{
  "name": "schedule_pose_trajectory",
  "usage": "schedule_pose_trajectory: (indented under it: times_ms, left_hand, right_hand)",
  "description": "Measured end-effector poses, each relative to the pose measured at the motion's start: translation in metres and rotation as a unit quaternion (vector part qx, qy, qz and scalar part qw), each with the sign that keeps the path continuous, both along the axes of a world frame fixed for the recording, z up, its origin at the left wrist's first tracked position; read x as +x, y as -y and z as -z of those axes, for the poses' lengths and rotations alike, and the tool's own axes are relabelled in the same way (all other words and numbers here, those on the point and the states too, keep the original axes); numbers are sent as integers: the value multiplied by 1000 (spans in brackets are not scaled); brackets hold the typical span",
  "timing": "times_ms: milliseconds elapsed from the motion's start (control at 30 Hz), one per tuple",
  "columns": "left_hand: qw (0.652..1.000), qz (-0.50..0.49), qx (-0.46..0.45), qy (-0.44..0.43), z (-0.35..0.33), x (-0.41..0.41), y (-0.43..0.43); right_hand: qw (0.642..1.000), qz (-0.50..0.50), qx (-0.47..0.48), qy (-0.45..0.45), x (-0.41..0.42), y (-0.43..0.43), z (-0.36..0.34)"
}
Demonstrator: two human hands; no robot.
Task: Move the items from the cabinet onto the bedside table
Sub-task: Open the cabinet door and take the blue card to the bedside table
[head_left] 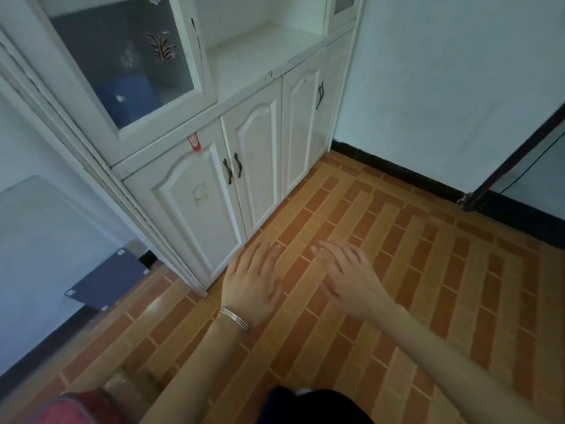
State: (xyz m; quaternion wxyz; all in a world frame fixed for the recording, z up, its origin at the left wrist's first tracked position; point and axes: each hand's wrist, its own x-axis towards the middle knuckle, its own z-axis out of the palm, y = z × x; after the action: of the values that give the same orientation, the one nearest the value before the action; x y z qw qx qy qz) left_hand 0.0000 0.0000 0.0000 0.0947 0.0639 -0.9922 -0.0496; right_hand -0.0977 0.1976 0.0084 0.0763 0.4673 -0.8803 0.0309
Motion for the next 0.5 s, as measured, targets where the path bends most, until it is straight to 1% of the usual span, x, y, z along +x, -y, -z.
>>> schedule_pose_trajectory:
  times_ms: [133, 300, 500]
  left_hand:
    - [1000, 3, -17, 11, 6, -3, 1]
    - [998, 26, -30, -38, -5, -30, -1]
    - [997, -11, -8, -73, -21, -81, -20]
  right_hand:
    - [1000, -1, -3, -1, -7, -7, 0]
    - [999, -38, 0, -6, -42, -15, -17]
    - [997, -67, -20, 10, -108, -25, -29]
